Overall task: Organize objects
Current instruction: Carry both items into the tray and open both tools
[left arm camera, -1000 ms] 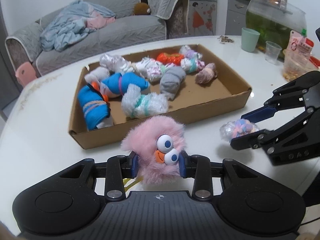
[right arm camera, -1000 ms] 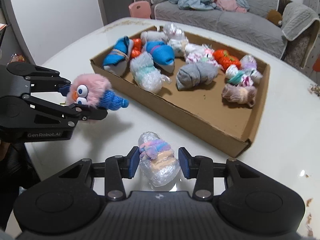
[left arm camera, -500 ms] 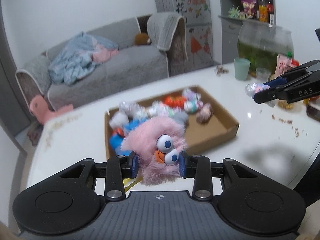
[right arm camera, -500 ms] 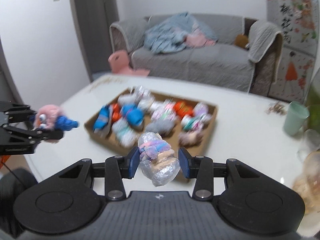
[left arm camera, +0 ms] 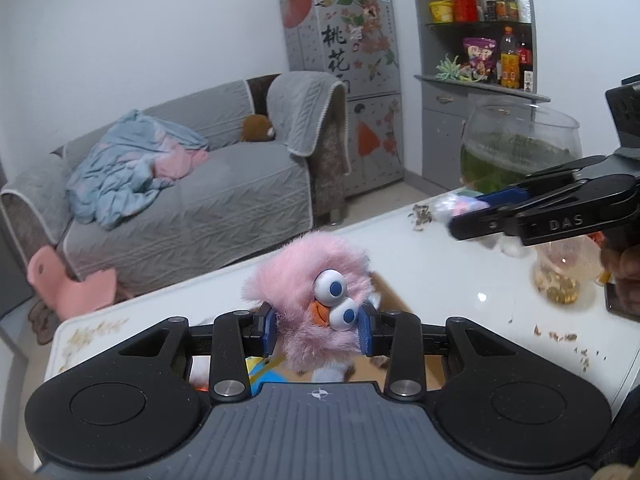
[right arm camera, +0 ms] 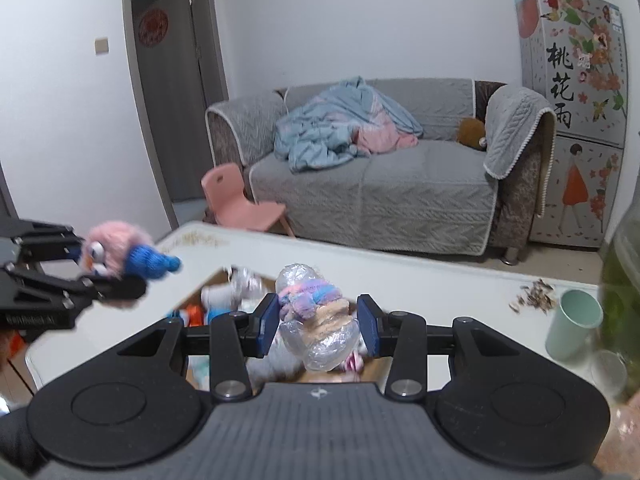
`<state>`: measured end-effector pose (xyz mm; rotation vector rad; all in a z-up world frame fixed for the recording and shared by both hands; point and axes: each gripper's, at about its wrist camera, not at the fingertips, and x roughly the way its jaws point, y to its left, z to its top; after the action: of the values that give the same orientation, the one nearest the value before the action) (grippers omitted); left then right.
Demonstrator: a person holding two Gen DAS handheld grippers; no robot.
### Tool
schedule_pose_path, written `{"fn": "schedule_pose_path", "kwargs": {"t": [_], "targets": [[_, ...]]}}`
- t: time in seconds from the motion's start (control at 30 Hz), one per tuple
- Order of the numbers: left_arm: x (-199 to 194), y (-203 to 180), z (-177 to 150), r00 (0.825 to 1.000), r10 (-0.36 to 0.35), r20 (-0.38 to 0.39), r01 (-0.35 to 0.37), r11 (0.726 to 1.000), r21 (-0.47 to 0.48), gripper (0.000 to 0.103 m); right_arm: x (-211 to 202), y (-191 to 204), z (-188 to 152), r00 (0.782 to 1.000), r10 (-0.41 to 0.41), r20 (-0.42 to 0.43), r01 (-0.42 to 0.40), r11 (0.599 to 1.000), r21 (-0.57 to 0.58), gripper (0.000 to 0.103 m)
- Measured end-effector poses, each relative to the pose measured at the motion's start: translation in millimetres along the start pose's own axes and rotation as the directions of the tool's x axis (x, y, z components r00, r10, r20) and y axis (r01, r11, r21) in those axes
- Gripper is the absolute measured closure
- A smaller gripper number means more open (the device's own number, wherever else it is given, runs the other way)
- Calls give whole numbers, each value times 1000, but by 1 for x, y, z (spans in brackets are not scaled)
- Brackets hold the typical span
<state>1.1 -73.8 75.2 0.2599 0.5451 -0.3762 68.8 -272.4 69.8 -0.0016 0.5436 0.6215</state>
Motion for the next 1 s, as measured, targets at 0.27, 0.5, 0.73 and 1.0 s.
{"fn": "schedule_pose_path", "kwargs": {"t": [0.27, 0.5, 0.73, 1.0], "targets": [[33, -7, -15, 998, -52, -40, 52, 999, 12, 59, 11, -11, -15, 997, 34, -62, -33, 999, 7, 64], [70, -2, -54, 988, -113, -104, 114, 993, 4, 59, 21, -3, -27, 983, 94, -154, -107, 992, -74, 64], [91, 7, -74, 974, -189, -127, 193, 981, 24, 59, 33, 7, -40, 957, 147, -250, -182, 976, -121, 64], [121, 1, -90, 938, -285, -196, 294, 956, 17, 59, 50, 21, -51, 924, 144, -353, -223, 956, -193, 64]]}}
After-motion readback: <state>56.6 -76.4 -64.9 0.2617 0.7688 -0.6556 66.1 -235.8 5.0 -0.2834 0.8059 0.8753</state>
